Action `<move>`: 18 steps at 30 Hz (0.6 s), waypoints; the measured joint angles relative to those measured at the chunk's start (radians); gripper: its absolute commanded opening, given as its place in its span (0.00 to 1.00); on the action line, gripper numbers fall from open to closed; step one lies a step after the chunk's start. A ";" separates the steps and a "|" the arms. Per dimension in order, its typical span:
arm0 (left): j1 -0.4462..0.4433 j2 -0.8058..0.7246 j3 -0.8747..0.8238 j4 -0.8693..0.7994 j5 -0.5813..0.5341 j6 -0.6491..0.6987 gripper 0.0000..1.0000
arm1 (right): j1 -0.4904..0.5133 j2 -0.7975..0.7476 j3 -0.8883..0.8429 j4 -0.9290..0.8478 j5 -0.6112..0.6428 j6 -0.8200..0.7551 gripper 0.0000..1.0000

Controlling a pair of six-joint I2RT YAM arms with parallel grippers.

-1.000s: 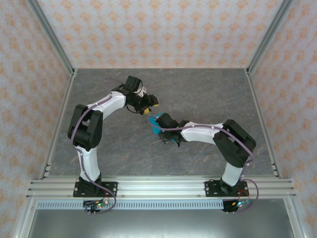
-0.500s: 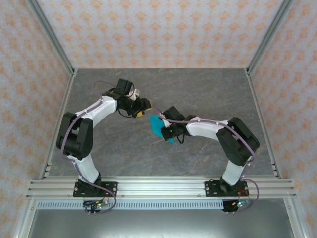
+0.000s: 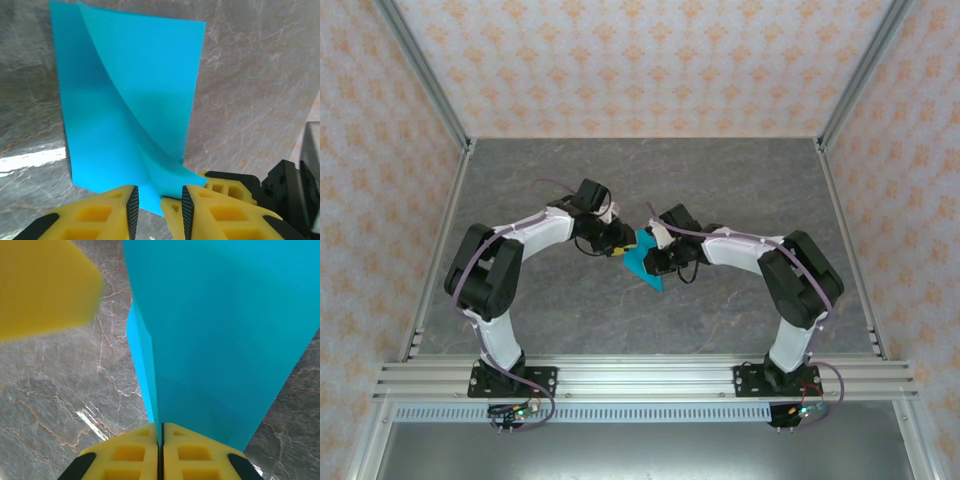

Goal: Fold a paper plane with a square sheet of paper (fold left side to right side)
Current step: Fourth fold the wing at the center of the table.

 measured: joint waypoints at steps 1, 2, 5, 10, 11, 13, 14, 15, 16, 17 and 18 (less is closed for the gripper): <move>-0.005 0.012 0.005 0.000 0.000 0.000 0.27 | -0.003 0.003 0.000 0.002 -0.004 0.007 0.10; -0.010 0.025 0.009 0.000 0.000 -0.004 0.26 | -0.005 0.007 0.000 0.006 -0.009 0.013 0.10; -0.019 0.045 0.012 0.002 0.000 -0.014 0.24 | -0.016 0.012 -0.003 0.022 -0.028 0.035 0.10; -0.024 0.056 0.018 0.003 0.000 -0.018 0.28 | -0.037 0.016 -0.016 0.043 -0.057 0.065 0.10; -0.026 0.063 0.025 0.003 0.000 -0.019 0.30 | -0.038 0.019 -0.016 0.047 -0.063 0.069 0.10; -0.033 0.082 0.039 0.016 0.000 -0.022 0.30 | -0.041 0.028 -0.016 0.057 -0.075 0.076 0.10; -0.035 0.090 0.043 0.019 0.000 -0.023 0.31 | -0.041 0.031 -0.017 0.060 -0.079 0.079 0.10; -0.039 0.098 0.044 0.023 0.000 -0.023 0.31 | -0.041 0.034 -0.018 0.064 -0.081 0.083 0.10; -0.039 0.105 0.045 0.023 0.000 -0.025 0.31 | -0.041 0.036 -0.019 0.067 -0.082 0.085 0.10; -0.040 0.112 0.045 0.023 0.000 -0.025 0.31 | -0.041 0.040 -0.019 0.069 -0.083 0.087 0.10; -0.041 0.118 0.045 0.024 0.000 -0.026 0.31 | -0.041 0.042 -0.020 0.072 -0.085 0.088 0.10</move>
